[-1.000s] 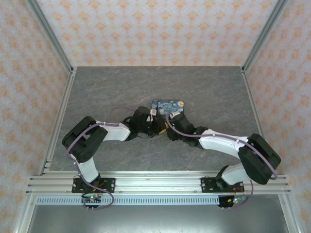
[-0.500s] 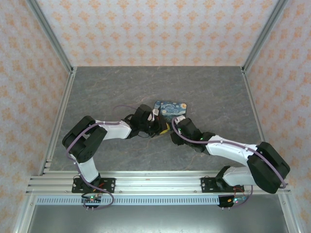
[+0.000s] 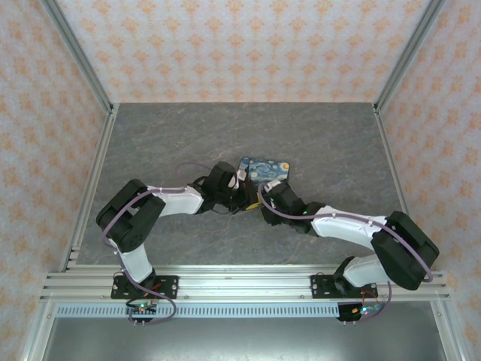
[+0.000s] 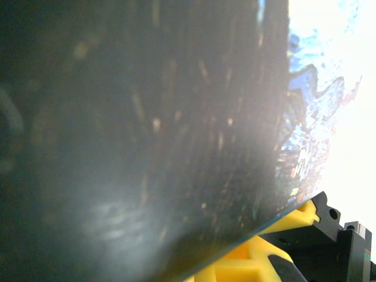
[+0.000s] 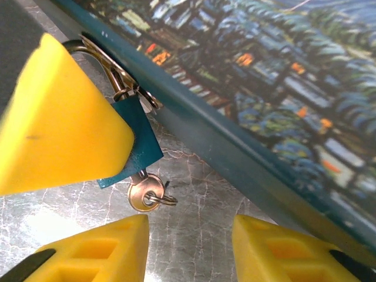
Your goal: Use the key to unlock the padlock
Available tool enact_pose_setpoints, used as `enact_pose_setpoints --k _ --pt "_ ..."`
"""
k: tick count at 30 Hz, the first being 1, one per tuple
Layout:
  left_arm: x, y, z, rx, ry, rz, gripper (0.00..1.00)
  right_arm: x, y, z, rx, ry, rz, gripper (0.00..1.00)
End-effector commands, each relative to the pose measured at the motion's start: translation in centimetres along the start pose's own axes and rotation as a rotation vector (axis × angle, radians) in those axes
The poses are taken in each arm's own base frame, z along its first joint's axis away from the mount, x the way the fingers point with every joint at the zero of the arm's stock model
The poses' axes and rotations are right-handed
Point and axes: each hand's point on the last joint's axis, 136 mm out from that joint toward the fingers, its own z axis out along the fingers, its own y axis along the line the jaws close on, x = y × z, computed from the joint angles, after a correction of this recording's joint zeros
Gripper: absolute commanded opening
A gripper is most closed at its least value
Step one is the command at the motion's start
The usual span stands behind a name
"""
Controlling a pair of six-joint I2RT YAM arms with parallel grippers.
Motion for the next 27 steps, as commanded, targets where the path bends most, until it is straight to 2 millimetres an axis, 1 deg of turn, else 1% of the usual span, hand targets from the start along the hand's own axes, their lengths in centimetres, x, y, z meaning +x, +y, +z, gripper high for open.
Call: enact_pose_setpoints --k 1,9,13,17,23,26,27 --pt "0.5 -2.7 -0.8 0.059 0.032 0.039 0.0 -2.3 0.4 -0.1 0.002 -0.059 -0.004 0.4" --pt "0.6 -2.4 -0.8 0.059 0.035 0.036 0.0 -3.8 1.0 -0.2 -0.021 -0.093 0.013 0.36" --pt "0.7 -2.3 -0.8 0.058 0.038 0.035 0.0 -4.7 1.5 -0.5 -0.038 -0.107 0.016 0.3" --pt "0.8 -2.0 -0.7 0.057 0.04 0.033 0.0 -5.0 1.6 -0.5 -0.042 -0.106 0.014 0.23" --pt "0.8 -1.9 -0.6 0.061 0.041 0.033 0.0 -4.5 1.5 -0.4 -0.041 -0.091 0.022 0.09" --pt "0.8 -2.0 -0.6 0.063 0.043 0.036 0.0 -4.4 1.5 -0.4 -0.058 -0.09 0.044 0.01" --pt "0.8 -2.0 -0.6 0.062 0.043 0.036 0.0 -4.4 1.5 -0.5 -0.067 -0.091 0.055 0.0"
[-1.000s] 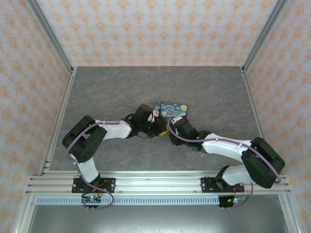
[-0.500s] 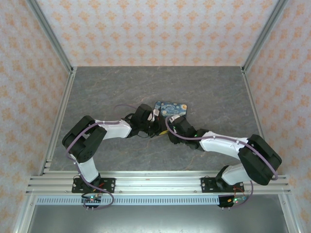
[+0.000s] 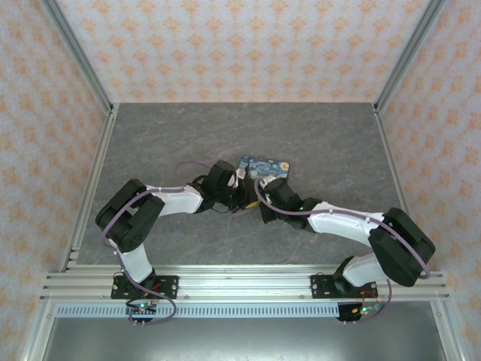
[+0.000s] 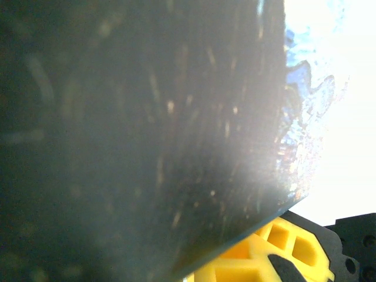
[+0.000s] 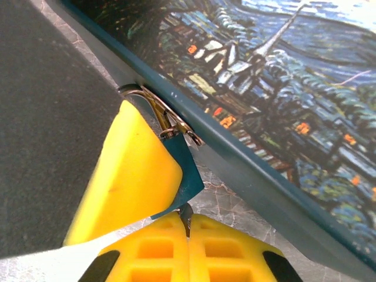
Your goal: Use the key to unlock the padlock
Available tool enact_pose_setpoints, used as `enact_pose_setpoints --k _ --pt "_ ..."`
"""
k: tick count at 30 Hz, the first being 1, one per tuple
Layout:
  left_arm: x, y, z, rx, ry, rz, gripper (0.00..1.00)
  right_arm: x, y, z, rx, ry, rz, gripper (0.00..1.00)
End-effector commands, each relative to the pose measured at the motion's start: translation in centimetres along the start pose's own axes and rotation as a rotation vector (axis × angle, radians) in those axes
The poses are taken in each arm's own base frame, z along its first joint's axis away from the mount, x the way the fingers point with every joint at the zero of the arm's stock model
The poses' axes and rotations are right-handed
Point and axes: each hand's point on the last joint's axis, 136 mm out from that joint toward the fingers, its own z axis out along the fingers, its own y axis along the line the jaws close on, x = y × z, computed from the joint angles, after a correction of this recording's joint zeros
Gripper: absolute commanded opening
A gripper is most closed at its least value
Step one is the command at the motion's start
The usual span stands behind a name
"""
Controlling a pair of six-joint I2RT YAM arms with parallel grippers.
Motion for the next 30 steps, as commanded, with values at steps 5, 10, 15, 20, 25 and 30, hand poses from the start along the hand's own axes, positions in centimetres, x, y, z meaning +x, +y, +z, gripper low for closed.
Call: enact_pose_setpoints --k 5,10,15,20,25,30 --pt "1.2 -1.3 -0.2 0.045 0.052 0.033 0.0 -2.6 0.7 -1.0 -0.137 -0.074 0.146 0.0" --pt "0.9 -0.9 -0.1 0.037 0.034 0.035 0.0 -3.2 2.4 -2.0 -0.368 -0.053 0.288 0.0" --pt "0.8 -0.8 0.1 0.037 0.031 0.032 0.0 -3.6 2.6 -2.4 -0.446 -0.067 0.363 0.02" --pt "0.7 -0.3 0.1 0.018 0.022 0.03 0.0 -3.7 1.1 -3.3 -0.408 -0.108 0.408 0.46" --pt "0.6 0.3 0.2 -0.008 0.014 0.041 0.0 -4.0 -0.5 -5.2 -0.358 -0.183 0.459 0.52" --pt "0.7 1.4 -0.1 -0.072 0.011 0.083 0.05 -4.0 -0.9 -5.8 -0.35 -0.205 0.512 0.54"
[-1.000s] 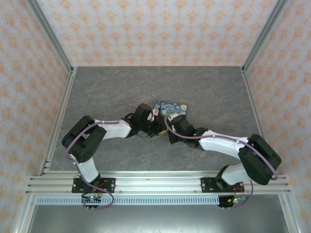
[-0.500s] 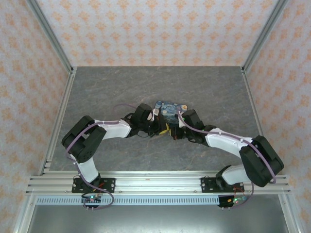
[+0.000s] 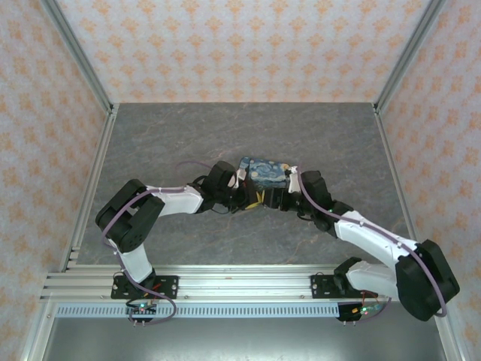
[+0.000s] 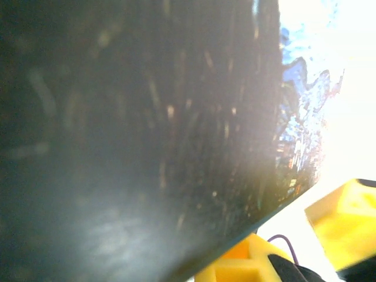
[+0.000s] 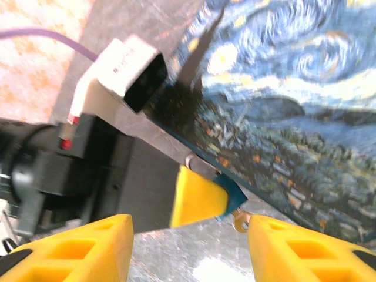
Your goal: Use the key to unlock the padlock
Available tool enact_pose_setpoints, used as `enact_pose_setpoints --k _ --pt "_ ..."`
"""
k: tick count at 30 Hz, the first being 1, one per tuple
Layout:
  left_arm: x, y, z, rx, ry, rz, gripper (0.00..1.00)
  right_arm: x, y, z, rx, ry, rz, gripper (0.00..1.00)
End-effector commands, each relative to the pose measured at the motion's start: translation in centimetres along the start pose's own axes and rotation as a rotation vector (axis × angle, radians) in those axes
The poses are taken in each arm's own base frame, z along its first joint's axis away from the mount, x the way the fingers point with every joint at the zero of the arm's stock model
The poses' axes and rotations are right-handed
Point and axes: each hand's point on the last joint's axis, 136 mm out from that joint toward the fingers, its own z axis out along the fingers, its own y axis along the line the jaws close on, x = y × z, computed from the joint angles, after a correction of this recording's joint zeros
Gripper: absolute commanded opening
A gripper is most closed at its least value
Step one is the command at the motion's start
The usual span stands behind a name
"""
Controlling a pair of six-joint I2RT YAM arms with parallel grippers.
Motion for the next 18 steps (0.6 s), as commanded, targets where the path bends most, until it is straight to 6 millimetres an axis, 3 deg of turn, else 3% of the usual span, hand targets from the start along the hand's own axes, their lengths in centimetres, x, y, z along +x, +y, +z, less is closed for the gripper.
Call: enact_pose_setpoints --k 1,10,18 --pt "0.6 1.2 -0.1 -0.065 0.007 0.047 0.11 -0.1 -0.6 -0.1 0.012 -0.035 0.056 0.54" --pt "0.9 2.2 -0.1 -0.061 -0.005 0.035 0.54 1.6 -1.8 1.0 -0.005 -0.027 0.155 0.57" --pt "0.6 0.9 -3.2 -0.094 -0.069 0.097 0.69 2.8 -2.5 2.1 0.01 0.004 0.177 0.58"
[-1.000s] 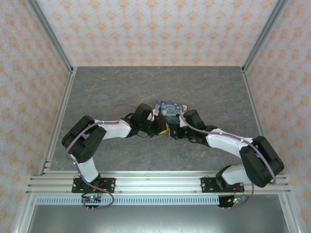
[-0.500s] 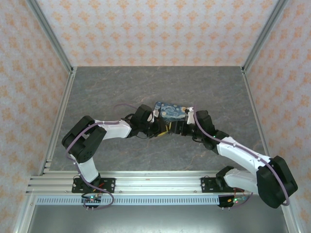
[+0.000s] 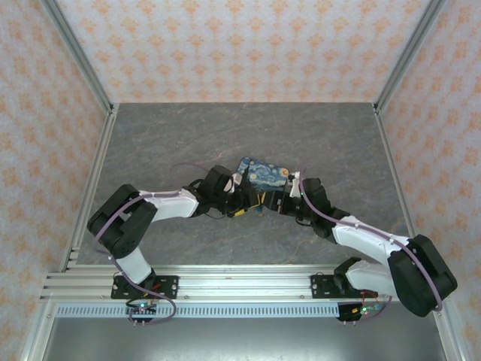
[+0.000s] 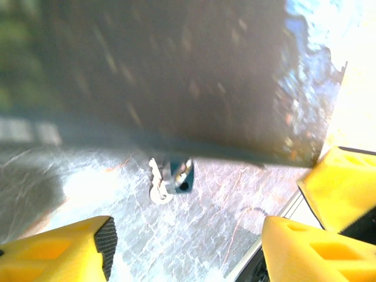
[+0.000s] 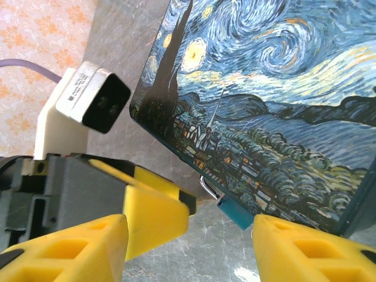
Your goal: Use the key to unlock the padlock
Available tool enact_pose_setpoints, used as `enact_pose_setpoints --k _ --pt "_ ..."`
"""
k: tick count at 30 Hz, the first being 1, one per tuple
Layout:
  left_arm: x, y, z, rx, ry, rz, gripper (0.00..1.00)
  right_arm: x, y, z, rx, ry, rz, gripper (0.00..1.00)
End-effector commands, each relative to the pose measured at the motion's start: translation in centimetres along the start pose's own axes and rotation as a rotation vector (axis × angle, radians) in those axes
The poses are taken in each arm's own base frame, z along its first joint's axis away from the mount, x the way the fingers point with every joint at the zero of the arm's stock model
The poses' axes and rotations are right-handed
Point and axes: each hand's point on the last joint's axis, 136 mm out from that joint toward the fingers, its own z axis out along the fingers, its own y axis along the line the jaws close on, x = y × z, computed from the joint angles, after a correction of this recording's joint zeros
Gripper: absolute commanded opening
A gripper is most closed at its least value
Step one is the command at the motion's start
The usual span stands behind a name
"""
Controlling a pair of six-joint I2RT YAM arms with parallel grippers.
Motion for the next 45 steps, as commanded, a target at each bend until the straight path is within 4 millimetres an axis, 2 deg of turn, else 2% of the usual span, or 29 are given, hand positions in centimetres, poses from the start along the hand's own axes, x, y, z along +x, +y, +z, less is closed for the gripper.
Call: enact_pose_setpoints --k 1,9,12,19,23,27,32,39,45 --pt "-0.6 -0.6 -2.0 -0.029 -0.056 0.047 0.7 1.1 -1.2 1.0 0.033 0.026 0.032 0.58" --pt "-2.7 -1.6 -5.4 -0.104 -0.15 0.108 0.75 1.0 -1.9 2.3 0.08 0.036 0.022 0.58" --pt "-3.4 -1.7 -6.1 -0.121 -0.175 0.111 0.75 -0.1 -2.2 2.4 0.12 0.007 0.003 0.58" --pt "-4.6 -1.0 -6.6 -0.153 -0.204 0.088 0.77 -4.1 -3.1 2.3 0.201 -0.085 0.014 0.58" --pt "-5.8 -0.6 -7.2 -0.174 -0.232 0.08 0.78 -4.8 -2.3 1.6 0.187 -0.094 0.01 0.57" --pt "-7.0 -0.1 -8.4 -0.219 -0.257 0.086 0.81 -3.9 -1.7 0.0 0.149 -0.099 0.017 0.56" --pt "-7.9 0.0 -8.9 -0.29 -0.255 0.119 0.82 -2.0 -2.5 -1.2 0.171 -0.104 0.03 0.56" --pt "-8.8 0.7 -8.5 -0.368 -0.239 0.135 0.83 0.8 -3.3 1.4 0.289 0.006 -0.015 0.57" --pt "-9.2 2.0 -8.9 -0.46 -0.236 0.155 0.83 2.2 -3.2 3.5 0.4 0.072 -0.086 0.58"
